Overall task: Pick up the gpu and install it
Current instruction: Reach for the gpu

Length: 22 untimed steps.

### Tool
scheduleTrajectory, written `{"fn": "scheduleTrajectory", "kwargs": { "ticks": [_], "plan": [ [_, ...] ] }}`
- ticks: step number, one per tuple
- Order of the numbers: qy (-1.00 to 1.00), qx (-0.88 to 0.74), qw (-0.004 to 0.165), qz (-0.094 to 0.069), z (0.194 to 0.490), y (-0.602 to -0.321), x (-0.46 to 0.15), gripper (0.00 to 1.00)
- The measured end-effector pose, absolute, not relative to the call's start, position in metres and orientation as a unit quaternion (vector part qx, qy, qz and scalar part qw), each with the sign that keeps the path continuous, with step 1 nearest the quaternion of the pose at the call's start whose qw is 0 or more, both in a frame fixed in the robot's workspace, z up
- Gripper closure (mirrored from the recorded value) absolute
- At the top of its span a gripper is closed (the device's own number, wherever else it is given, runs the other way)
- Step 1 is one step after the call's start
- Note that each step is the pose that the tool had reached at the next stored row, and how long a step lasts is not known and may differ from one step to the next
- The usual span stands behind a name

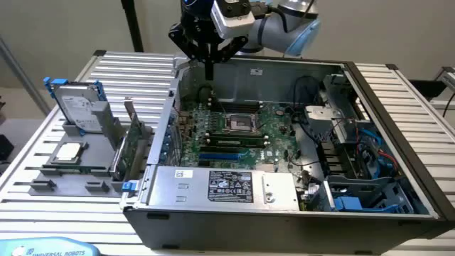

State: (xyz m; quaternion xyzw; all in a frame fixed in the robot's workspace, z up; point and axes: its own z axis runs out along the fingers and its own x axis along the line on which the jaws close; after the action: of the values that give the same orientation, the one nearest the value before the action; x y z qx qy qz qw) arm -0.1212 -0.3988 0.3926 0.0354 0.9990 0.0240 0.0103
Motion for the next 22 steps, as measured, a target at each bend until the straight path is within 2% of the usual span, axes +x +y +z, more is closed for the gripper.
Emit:
{"fn": "scheduleTrajectory", "kwargs": {
  "ticks": [11, 22],
  "plan": [
    [0.999, 0.036, 0.010, 0.024, 0.393, -0.399, -0.123, 0.89],
    [0.999, 0.035, 0.011, 0.024, 0.393, -0.406, -0.172, 0.89]
  ]
}}
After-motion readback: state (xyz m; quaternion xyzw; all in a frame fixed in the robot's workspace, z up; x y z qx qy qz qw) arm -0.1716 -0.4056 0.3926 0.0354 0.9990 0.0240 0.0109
